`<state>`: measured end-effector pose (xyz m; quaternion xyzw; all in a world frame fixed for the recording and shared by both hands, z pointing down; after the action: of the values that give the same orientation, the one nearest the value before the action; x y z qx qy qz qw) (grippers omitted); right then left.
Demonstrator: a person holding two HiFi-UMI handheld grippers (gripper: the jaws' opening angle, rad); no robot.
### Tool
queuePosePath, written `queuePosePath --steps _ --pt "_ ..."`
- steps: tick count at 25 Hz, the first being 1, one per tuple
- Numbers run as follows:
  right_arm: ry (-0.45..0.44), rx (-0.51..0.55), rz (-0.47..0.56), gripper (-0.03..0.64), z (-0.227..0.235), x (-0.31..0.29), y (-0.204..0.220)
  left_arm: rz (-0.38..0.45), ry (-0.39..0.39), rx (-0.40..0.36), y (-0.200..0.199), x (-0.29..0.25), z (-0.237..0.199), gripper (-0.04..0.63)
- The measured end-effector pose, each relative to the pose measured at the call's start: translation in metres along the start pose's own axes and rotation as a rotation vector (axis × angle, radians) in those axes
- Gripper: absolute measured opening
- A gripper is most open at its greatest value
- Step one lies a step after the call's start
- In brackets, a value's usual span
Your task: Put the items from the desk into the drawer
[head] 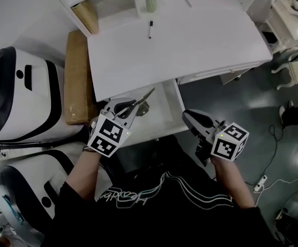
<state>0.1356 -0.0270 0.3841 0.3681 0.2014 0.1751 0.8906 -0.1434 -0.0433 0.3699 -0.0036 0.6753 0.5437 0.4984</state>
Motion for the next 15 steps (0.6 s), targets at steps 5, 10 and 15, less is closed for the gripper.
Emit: queuePosePath --steps 5,10,15 --pt "-0.006 -0.018 0.017 0.049 -0.004 0.014 0.012 -0.031 0.043 -0.037 0.022 -0.018 0.018 0.040" --pt "0.046 -0.023 -0.012 0.049 0.012 0.021 0.018 -0.116 0.017 -0.110 0.046 -0.063 0.021 0.040" --pt "0.072 -0.048 -0.027 0.049 0.032 0.018 0.016 -0.161 0.008 -0.154 0.068 -0.115 0.016 0.040"
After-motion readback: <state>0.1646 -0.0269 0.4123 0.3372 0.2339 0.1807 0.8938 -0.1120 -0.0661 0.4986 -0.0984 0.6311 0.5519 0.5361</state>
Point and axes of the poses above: the fingertips, and each gripper's own axes: x backward along the fingers, z to its right, y out of its underside, the point moved 10 cm from there along x, backward along the fingers, and after that the axes turned 2 degrees about x, right-handed, at the moved point
